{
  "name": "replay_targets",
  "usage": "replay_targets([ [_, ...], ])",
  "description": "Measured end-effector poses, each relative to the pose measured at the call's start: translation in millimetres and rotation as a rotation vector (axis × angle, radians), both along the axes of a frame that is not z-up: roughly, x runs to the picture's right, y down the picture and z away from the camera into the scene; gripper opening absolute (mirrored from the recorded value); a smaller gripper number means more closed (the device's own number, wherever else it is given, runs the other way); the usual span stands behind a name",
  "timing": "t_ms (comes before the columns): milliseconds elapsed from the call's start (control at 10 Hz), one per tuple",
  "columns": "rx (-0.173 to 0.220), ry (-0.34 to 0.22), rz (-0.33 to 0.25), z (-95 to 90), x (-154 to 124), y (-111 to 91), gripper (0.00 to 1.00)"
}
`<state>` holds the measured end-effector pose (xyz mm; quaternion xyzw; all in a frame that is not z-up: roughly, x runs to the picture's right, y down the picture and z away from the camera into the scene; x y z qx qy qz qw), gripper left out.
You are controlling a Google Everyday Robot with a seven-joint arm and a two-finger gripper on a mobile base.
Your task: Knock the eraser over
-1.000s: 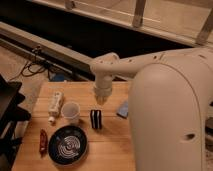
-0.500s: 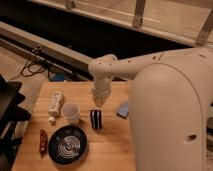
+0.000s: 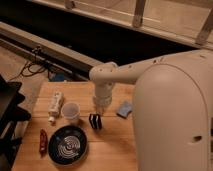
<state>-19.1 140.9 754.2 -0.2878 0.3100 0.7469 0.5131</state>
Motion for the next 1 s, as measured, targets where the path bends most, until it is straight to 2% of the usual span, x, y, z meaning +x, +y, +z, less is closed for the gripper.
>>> replay_targets([
  [200, -0.04, 0.008, 0.009, -15.8, 10, 9, 0.0],
  [300, -0.031, 0.003, 0.003, -16.7, 10, 10, 0.0],
  [500, 0.003, -0.01, -0.003, -10.4, 7, -2, 0.0],
  [600, 0.008, -0.011, -0.005, -8.2, 6, -6, 0.0],
  [800, 0.006, -0.007, -0.009, -12.5, 9, -2, 0.0],
  [1000, 0.017, -0.001, 0.003, -27.0, 13, 11, 0.0],
])
